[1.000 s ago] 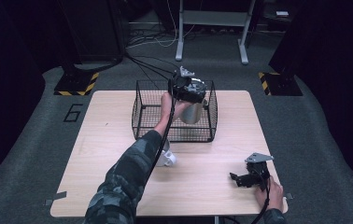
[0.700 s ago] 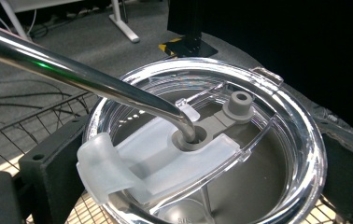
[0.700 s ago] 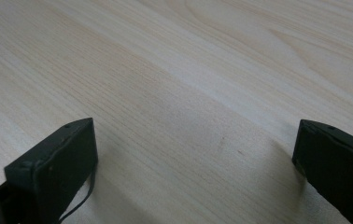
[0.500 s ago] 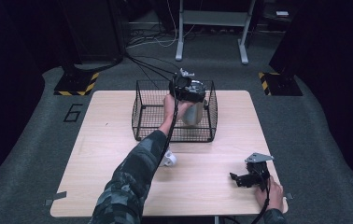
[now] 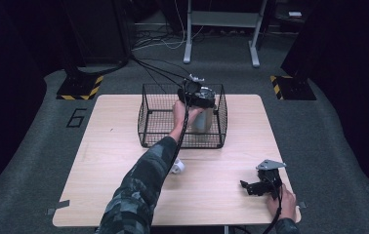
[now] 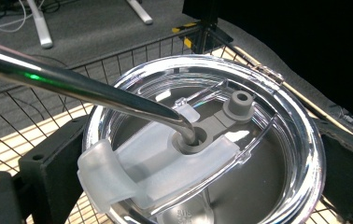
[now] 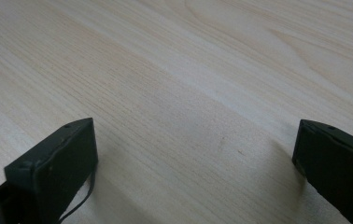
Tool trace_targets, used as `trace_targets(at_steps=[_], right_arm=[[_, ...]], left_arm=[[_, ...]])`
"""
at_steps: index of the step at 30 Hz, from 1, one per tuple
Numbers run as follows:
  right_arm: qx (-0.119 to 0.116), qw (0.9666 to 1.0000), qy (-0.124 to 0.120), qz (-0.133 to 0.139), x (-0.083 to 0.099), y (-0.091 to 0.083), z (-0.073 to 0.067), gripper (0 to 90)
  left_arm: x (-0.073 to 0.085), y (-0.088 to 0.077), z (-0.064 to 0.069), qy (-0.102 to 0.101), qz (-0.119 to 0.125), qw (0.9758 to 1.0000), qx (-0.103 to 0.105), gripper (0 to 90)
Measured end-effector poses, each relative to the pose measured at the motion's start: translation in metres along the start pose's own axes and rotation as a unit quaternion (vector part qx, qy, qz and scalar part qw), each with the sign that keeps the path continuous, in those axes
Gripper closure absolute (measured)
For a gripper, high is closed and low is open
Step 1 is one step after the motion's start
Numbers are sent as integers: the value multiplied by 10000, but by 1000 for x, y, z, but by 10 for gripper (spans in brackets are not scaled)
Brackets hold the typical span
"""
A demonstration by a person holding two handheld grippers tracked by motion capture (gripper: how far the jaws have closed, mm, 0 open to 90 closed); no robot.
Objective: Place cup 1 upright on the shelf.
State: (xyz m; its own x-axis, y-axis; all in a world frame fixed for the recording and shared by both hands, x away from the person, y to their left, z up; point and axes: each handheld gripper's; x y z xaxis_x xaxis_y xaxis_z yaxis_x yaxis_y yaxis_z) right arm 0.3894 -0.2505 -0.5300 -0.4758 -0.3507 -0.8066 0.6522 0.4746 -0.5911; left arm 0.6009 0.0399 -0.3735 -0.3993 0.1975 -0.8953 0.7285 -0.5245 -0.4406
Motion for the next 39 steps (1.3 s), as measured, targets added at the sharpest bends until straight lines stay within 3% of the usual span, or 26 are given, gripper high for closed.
trace_targets(at_steps=[5,13,23,24,26,32,39], right_arm=[[-30,10000,-59,-23,0,0,1,0],[-28,10000,-58,-20,0,0,1,0],[-28,10000,-61,-20,0,0,1,0],[-28,10000,-61,-20,0,0,1,0],[-29,10000,-61,-19,0,0,1,0],[7,10000,14,7,0,0,0,0],[7,10000,18,7,0,0,0,0]], left_arm=[[2,4,1,44,-37,10000,-30,38],[7,10,4,-62,-41,9999,-74,37],[12,13,11,152,-162,9997,-32,37],[13,13,12,294,-222,9993,37,37],[14,12,15,389,-170,9991,65,36],[15,12,17,699,-335,9970,-22,28],[20,6,12,600,-357,9975,108,0]])
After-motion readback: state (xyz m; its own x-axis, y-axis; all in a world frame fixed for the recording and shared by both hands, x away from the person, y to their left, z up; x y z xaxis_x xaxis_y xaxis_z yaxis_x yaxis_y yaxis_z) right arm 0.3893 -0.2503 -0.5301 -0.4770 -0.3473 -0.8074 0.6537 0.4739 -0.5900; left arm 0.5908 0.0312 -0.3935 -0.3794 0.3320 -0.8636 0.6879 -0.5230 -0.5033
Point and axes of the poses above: each handheld gripper's, and its own axes: y roughly forward along the jaws, x roughly out of its underside, z roughly to its right, and after that the axes turned 8 degrees about z, right-handed
